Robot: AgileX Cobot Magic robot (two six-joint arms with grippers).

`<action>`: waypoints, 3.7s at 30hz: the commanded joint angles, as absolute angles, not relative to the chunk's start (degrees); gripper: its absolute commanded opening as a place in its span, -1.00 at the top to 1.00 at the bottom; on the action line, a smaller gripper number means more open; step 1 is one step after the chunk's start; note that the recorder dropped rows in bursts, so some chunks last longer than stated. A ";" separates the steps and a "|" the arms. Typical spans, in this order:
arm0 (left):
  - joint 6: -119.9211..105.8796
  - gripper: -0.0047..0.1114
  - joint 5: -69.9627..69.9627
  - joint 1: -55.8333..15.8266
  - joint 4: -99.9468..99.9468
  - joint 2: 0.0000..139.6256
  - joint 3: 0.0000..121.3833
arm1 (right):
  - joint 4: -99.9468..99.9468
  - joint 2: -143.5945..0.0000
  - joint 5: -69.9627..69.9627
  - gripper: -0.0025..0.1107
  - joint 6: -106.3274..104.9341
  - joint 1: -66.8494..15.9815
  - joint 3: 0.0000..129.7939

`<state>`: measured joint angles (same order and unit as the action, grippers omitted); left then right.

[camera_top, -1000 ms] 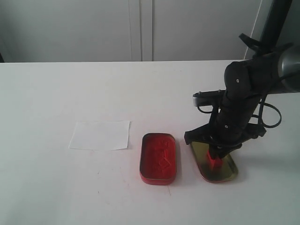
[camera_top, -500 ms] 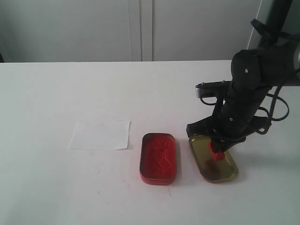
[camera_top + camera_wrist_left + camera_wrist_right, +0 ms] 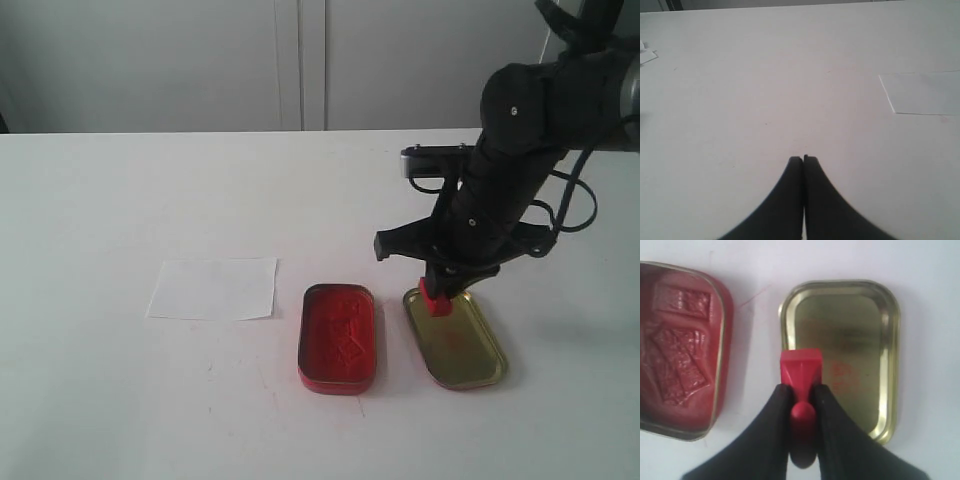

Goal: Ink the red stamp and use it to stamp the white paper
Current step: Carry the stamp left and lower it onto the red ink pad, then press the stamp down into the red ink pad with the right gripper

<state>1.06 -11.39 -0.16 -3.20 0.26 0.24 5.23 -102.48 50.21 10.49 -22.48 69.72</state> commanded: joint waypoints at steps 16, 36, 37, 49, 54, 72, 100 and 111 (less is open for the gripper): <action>1.09 0.92 -11.16 -0.09 -3.43 0.00 0.00 | 5.36 -104.10 52.65 0.96 15.26 -33.69 78.38; 1.09 0.92 -11.16 -0.09 -3.43 0.00 0.00 | -4.07 -112.88 55.29 0.96 22.23 -39.55 86.75; 1.09 0.92 -11.16 -0.09 -3.43 0.00 0.00 | -4.54 -113.22 55.18 0.96 22.34 -39.55 86.75; 1.09 0.92 -11.16 -0.09 -3.43 0.00 0.00 | -6.12 -116.60 53.49 0.96 22.92 -39.33 86.75; 1.09 0.92 -11.16 -0.09 -3.43 0.00 0.00 | -6.41 -116.72 53.49 0.96 23.14 -38.74 86.75; 1.09 0.92 -11.16 -0.09 -3.43 0.00 0.00 | -5.92 -124.14 54.18 0.96 23.14 -37.90 86.75; 1.09 0.92 -11.16 -0.09 -3.43 0.00 0.00 | -6.26 -118.43 54.54 0.96 23.14 -37.90 86.75; 1.09 0.92 -11.16 -0.09 -3.43 0.00 0.00 | -6.26 -115.16 53.71 0.96 23.14 -37.90 86.75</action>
